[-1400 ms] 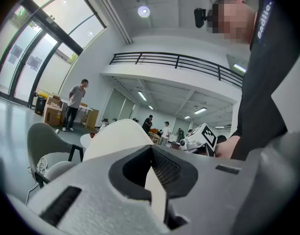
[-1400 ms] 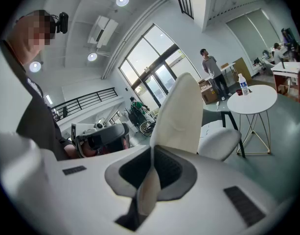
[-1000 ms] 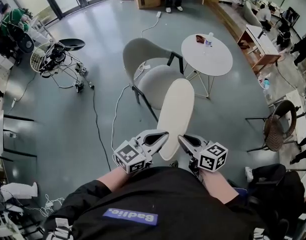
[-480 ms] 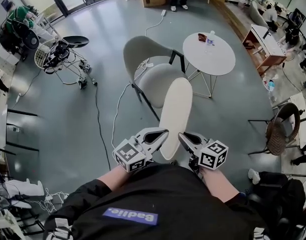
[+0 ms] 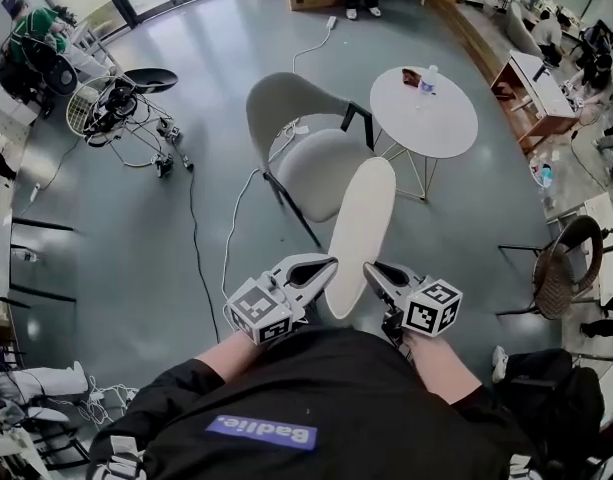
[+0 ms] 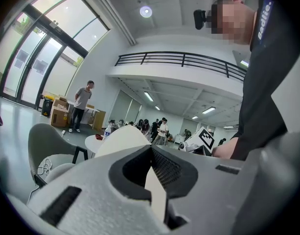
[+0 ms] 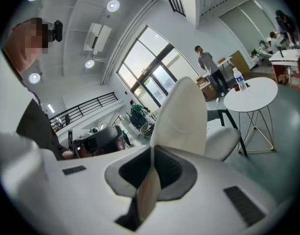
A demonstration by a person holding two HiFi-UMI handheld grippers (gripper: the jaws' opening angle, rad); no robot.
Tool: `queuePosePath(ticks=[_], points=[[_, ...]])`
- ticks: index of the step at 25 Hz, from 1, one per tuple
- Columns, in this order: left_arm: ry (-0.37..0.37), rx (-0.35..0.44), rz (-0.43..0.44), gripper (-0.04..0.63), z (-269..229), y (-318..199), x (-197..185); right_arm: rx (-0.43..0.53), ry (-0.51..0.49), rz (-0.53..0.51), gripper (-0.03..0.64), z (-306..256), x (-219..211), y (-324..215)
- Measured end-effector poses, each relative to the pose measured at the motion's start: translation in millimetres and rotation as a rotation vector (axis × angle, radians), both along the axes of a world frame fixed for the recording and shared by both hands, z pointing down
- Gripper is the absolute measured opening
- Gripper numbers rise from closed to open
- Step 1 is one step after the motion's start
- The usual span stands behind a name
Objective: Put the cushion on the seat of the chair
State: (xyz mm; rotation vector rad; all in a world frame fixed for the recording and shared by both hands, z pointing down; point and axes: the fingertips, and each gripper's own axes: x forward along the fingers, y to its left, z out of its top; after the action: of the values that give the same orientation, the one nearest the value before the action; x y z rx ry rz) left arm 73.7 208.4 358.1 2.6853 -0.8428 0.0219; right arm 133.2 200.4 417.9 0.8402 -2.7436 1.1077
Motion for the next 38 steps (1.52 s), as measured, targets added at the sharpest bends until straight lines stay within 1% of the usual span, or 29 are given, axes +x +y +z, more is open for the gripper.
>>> queuePosePath(ticks=[7,14,22,27,33,38], points=[[0.025,0.000,0.052,0.015,7.2,-70.9,-26.1,-0.015,0.017,0.048,0.041,7.1,-24.6,-63.1],[0.034,0.014,0.124,0.015,-3.0,-156.0,-64.5,-0.026,0.029,0.121,0.041,-1.8,-56.1,-142.9],[0.058,0.027,0.158,0.015,-11.3,-220.5,-96.3,-0.014,0.033,0.190,0.041,-6.6,-85.1,-209.1],[0.060,0.012,0.127,0.015,-6.9,-242.8,-103.9,-0.030,0.010,0.200,0.041,0.5,-91.7,-235.6],[0.048,-0.029,0.045,0.015,10.6,-266.3,-105.7,-0.067,-0.021,0.184,0.041,22.7,-89.6,-265.7],[0.040,-0.045,-0.007,0.015,17.1,-282.8,-102.1,-0.108,-0.041,0.175,0.041,47.2,-85.9,-294.9]])
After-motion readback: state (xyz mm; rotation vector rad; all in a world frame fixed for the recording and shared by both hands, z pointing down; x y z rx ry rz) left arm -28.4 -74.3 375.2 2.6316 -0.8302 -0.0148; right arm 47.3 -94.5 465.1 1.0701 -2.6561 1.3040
